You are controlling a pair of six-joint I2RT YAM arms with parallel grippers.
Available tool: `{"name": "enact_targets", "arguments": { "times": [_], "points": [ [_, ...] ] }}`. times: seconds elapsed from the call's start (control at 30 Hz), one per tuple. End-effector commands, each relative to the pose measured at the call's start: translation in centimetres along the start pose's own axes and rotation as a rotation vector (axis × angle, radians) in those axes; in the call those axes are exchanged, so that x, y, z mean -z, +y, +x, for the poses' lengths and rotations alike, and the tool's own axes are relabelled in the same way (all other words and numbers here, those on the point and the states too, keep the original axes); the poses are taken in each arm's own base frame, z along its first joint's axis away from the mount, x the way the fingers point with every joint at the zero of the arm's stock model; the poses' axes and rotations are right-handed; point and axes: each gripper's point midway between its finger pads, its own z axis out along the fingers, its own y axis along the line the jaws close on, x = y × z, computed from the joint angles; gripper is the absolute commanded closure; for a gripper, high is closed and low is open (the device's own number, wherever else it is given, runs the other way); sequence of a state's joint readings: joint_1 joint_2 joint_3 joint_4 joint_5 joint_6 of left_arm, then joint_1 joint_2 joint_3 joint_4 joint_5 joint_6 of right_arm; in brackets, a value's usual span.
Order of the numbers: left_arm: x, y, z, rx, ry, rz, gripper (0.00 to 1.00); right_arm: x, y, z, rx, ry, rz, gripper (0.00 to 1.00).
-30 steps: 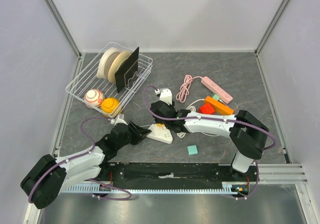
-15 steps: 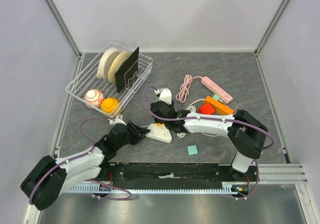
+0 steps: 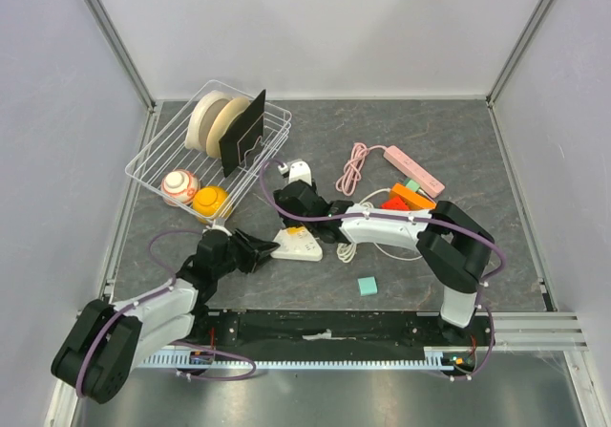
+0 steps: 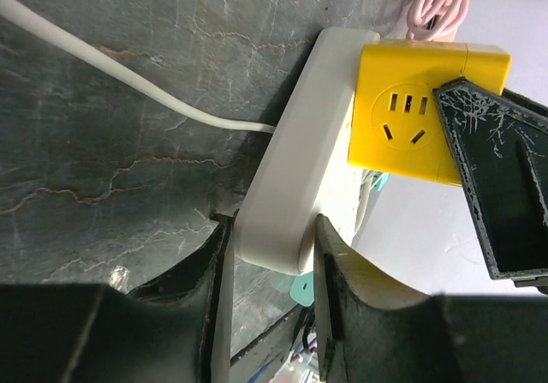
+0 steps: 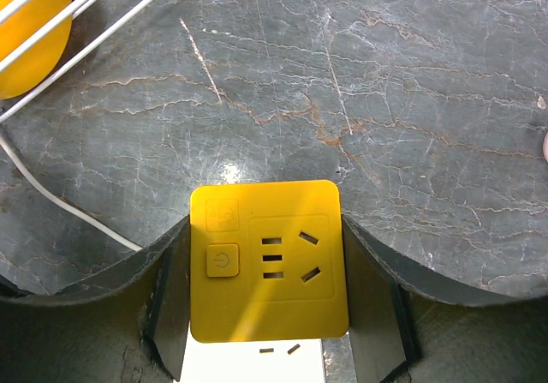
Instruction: Insert the plug
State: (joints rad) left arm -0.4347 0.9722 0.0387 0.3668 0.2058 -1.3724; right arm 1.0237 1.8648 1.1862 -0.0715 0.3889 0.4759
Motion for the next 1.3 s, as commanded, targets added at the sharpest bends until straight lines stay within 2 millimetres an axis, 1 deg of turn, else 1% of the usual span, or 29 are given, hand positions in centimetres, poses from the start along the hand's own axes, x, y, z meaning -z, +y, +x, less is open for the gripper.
{"name": "enact_targets", "arguments": {
  "times": [0.0, 0.1, 0.17, 0.2, 0.27, 0.3, 0.37, 0.4, 0.47, 0.5, 0.53, 0.57, 0.63, 0.67, 0.7, 0.77, 0.8, 0.87, 0.9, 0.93, 0.97, 1.0, 1.03, 1.07, 1.1, 1.13, 1.2, 1.23, 1.27],
  "points": [
    [-0.7, 2.6, -3.1, -0.091, -0.156, -0.063, 0.98, 5.6, 0.5, 24.9, -0.053, 0.839, -0.126, 1.00],
    [-0.6, 2.6, -2.5, -0.145, -0.122, -0.055, 0.98, 5.7, 0.6, 23.7, -0.060, 0.795, -0.124, 1.00],
    [-0.4, 1.7, -2.6, -0.184, -0.120, -0.032, 0.98, 5.6, 0.8, 22.0, -0.062, 0.736, -0.122, 0.99],
    [-0.3, 2.1, -2.5, -0.212, -0.114, -0.047, 0.98, 5.7, 1.2, 20.7, -0.064, 0.696, -0.133, 0.89],
    [-0.1, 0.7, -2.9, -0.252, -0.129, -0.022, 0.98, 5.5, 1.2, 18.7, -0.061, 0.626, -0.118, 0.79],
    [0.0, 0.5, -3.1, -0.294, -0.134, -0.023, 0.98, 5.8, 1.7, 17.0, -0.071, 0.585, -0.131, 0.67],
    [0.2, -0.2, -3.4, -0.331, -0.140, -0.025, 0.98, 5.6, 1.8, 14.5, -0.074, 0.512, -0.120, 0.57],
    [0.4, -0.5, -3.6, -0.365, -0.151, -0.015, 0.98, 5.6, 1.7, 12.6, -0.083, 0.453, -0.107, 0.48],
    [0.5, -0.5, -3.8, -0.367, -0.159, -0.029, 0.98, 5.8, 1.8, 9.8, -0.099, 0.380, -0.100, 0.37],
    [0.6, -0.3, -3.7, -0.361, -0.159, -0.027, 0.98, 6.0, 1.4, 7.8, -0.118, 0.329, -0.088, 0.26],
    [0.6, -0.2, -3.6, -0.359, -0.156, -0.028, 0.98, 6.2, 1.5, 6.2, -0.127, 0.298, -0.086, 0.21],
    [0.6, -0.2, -3.5, -0.359, -0.148, -0.027, 0.98, 6.6, 1.4, 5.0, -0.125, 0.275, -0.084, 0.11],
    [0.5, 0.2, -3.4, -0.367, -0.138, -0.042, 0.98, 8.0, 0.9, 1.3, -0.135, 0.196, -0.072, 0.04],
    [0.4, 0.2, -3.5, -0.361, -0.140, -0.042, 0.98, 8.6, 0.9, 0.1, -0.124, 0.169, -0.077, 0.02],
    [0.3, 0.1, -3.4, -0.364, -0.138, -0.038, 0.98, 9.9, 0.9, -1.8, -0.135, 0.122, -0.098, 0.02],
    [0.1, 0.2, -3.5, -0.355, -0.133, -0.049, 0.98, 11.2, 0.8, -3.2, -0.144, 0.095, -0.113, 0.02],
    [0.0, -0.1, -3.5, -0.349, -0.136, -0.041, 0.98, 12.4, 0.7, -4.3, -0.161, 0.070, -0.125, 0.02],
    [-0.2, -0.5, -3.8, -0.350, -0.146, -0.039, 0.98, 13.3, -0.6, -3.7, -0.164, 0.077, -0.095, 0.02],
    [-0.4, -1.5, -4.2, -0.362, -0.159, -0.027, 0.98, 14.2, -1.2, -3.8, -0.174, 0.068, -0.096, 0.02],
    [-0.5, -1.8, -4.6, -0.372, -0.172, -0.029, 0.98, 14.3, -2.4, -1.9, -0.162, 0.108, -0.064, 0.02],
    [-0.9, -1.8, -5.0, -0.388, -0.180, -0.050, 0.98, 14.6, -3.2, -1.2, -0.162, 0.120, -0.048, 0.02],
    [-1.3, -3.3, -5.5, -0.400, -0.195, -0.024, 0.98, 15.5, -3.9, -1.0, -0.185, 0.114, -0.048, 0.02],
    [-1.6, -3.9, -5.8, -0.402, -0.197, -0.024, 0.98, 15.7, -5.1, 1.3, -0.175, 0.165, -0.020, 0.02],
    [-2.3, -3.5, -5.5, -0.409, -0.164, -0.053, 0.98, 16.1, -5.4, 2.2, -0.182, 0.189, -0.026, 0.03],
    [-2.8, -5.1, -5.8, -0.417, -0.163, -0.030, 0.98, 17.0, -5.7, 2.5, -0.190, 0.190, -0.039, 0.03],
    [-3.2, -5.5, -5.9, -0.422, -0.153, -0.026, 0.98, 17.1, -6.4, 4.5, -0.194, 0.234, -0.021, 0.04],
    [-4.2, -5.4, -5.9, -0.424, -0.135, -0.038, 0.98, 17.9, -7.2, 5.4, -0.214, 0.236, -0.015, 0.08],
    [-4.4, -5.6, -6.0, -0.427, -0.139, -0.030, 0.98, 17.9, -8.3, 7.0, -0.227, 0.265, 0.028, 0.09],
    [-4.6, -5.3, -6.0, -0.425, -0.137, -0.039, 0.97, 17.9, -8.9, 7.9, -0.230, 0.281, 0.050, 0.09]
  ]
}}
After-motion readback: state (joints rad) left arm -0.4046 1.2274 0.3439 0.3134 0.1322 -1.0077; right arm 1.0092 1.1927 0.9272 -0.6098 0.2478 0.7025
